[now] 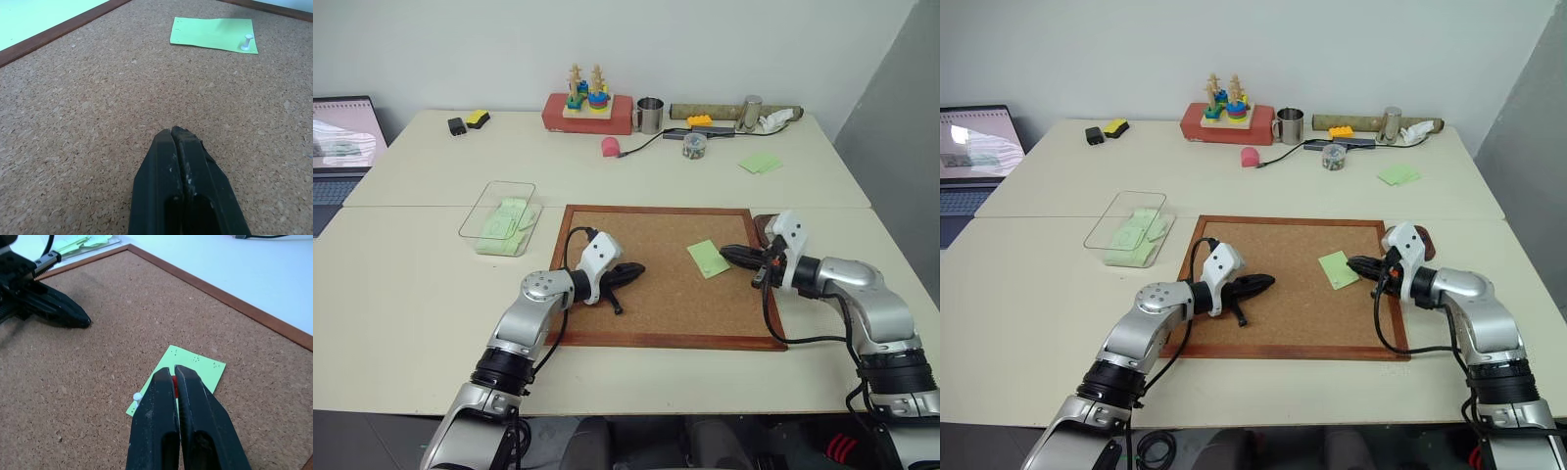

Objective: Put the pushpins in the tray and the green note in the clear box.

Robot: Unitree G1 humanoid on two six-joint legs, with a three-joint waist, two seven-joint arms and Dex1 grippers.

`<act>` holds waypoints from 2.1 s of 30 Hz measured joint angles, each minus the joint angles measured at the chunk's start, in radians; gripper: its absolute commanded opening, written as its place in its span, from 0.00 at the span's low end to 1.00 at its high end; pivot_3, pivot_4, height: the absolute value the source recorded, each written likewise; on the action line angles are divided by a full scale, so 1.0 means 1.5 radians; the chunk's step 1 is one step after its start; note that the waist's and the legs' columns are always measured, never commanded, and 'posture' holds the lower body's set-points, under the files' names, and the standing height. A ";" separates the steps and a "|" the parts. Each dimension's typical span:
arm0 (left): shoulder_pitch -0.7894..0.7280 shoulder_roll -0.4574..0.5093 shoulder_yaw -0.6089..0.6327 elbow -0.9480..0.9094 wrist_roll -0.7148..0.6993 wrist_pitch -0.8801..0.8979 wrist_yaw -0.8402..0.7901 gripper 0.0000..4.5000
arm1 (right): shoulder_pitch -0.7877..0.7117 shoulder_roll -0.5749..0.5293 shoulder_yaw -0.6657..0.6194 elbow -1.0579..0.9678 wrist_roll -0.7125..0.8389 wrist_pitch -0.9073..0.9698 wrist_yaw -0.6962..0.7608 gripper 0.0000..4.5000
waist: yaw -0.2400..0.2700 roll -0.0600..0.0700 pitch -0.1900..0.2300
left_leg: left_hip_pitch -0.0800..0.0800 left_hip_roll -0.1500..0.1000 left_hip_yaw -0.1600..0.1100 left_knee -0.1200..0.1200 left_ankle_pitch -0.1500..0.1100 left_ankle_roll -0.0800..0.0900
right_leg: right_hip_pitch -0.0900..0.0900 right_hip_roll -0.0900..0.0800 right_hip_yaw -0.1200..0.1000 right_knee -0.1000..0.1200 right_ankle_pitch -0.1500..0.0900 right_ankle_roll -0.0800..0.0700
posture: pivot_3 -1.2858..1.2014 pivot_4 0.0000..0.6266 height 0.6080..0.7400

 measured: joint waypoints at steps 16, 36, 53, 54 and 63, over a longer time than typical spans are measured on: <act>0.002 -0.001 -0.002 -0.002 0.001 -0.002 0.000 0.00 | -0.123 -0.025 -0.047 0.279 -0.132 -0.081 -0.192 0.05 | 0.000 0.000 0.000 | 0.000 0.000 0.001 0.000 0.000 0.000 | 0.000 0.000 0.000 0.000 0.001 -0.002 | 0.52 0.24 1.00; 0.001 -0.003 -0.007 0.000 0.009 -0.011 -0.002 0.00 | -0.117 -0.029 -0.086 0.191 -0.082 -0.096 -0.165 0.75 | 0.001 0.000 0.000 | 0.000 0.000 0.000 0.000 0.000 0.000 | 0.000 0.000 0.000 0.000 0.001 -0.002 | 0.52 0.24 1.00; -0.001 -0.004 -0.011 0.008 0.011 -0.014 0.001 0.00 | 0.030 -0.011 0.091 -0.008 -0.086 -0.060 -0.028 0.75 | 0.002 0.001 -0.001 | 0.004 0.000 0.000 0.000 0.000 0.000 | 0.006 0.000 0.000 -0.004 0.000 0.002 | 0.52 0.24 1.00; 0.000 -0.004 -0.011 0.008 0.011 -0.014 0.002 0.00 | 0.025 -0.004 0.093 0.000 -0.088 -0.062 -0.029 0.75 | 0.002 0.001 -0.001 | 0.004 0.000 0.000 0.000 0.000 0.000 | 0.006 0.000 0.000 -0.004 0.000 0.002 | 0.52 0.24 1.00; 0.005 -0.004 -0.011 0.002 0.011 -0.014 0.010 0.00 | 0.012 0.024 0.093 0.055 -0.093 -0.091 -0.032 0.43 | 0.002 0.001 -0.001 | 0.005 0.000 0.000 -0.001 0.000 0.000 | 0.006 0.000 0.000 -0.004 0.000 0.002 | 0.52 0.24 1.00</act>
